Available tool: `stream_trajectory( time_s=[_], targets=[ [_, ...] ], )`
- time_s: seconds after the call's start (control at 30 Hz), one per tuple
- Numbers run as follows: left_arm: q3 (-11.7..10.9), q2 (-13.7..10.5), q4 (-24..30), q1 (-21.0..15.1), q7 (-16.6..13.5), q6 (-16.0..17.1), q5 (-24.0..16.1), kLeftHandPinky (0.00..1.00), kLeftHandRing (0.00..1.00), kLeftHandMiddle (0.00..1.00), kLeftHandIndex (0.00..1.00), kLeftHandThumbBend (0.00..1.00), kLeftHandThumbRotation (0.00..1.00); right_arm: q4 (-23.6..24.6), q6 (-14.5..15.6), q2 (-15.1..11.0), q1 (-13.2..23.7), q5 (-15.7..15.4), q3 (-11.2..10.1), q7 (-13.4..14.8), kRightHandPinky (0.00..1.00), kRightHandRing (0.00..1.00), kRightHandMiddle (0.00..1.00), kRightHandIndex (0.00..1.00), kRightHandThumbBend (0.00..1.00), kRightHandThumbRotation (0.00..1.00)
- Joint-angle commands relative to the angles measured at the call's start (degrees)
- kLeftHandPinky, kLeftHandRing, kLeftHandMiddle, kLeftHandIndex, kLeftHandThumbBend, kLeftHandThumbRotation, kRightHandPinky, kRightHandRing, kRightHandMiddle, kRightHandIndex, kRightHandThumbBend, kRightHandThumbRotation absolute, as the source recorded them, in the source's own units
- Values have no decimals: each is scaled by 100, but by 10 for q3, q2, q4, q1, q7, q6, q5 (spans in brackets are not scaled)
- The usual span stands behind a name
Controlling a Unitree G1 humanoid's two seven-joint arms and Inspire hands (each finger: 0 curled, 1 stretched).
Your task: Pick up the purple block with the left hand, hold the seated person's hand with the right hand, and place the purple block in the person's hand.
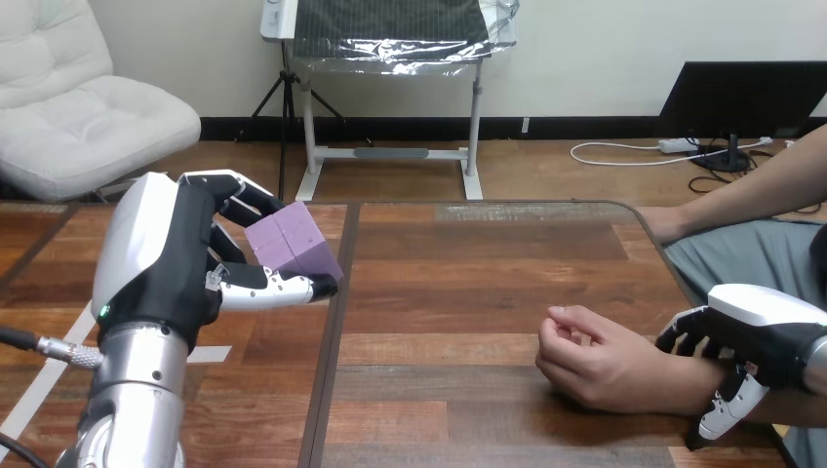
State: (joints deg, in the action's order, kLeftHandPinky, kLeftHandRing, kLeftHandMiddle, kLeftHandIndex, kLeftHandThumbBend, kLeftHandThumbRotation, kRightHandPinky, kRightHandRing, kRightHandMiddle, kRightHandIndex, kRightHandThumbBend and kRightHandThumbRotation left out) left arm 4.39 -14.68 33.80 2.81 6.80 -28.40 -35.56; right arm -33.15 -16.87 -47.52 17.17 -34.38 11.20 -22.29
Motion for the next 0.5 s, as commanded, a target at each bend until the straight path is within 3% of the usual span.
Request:
stream_trajectory(
  time_s=[0.0,0.27,0.47],
  targets=[
    [-10,0,13,-20,-5,15,2,18,25,34,43,72,0,-24,10,0,0,5,13,-14,42,56,63,70,97,7],
    [-11,0,16,-21,-3,10,3,18,26,34,43,72,0,-20,17,5,-1,4,18,-24,43,54,61,65,97,7],
    [-10,1,16,-22,-2,4,1,18,26,35,43,71,0,-18,19,10,-3,2,22,-22,30,39,48,62,98,7]
  ],
)
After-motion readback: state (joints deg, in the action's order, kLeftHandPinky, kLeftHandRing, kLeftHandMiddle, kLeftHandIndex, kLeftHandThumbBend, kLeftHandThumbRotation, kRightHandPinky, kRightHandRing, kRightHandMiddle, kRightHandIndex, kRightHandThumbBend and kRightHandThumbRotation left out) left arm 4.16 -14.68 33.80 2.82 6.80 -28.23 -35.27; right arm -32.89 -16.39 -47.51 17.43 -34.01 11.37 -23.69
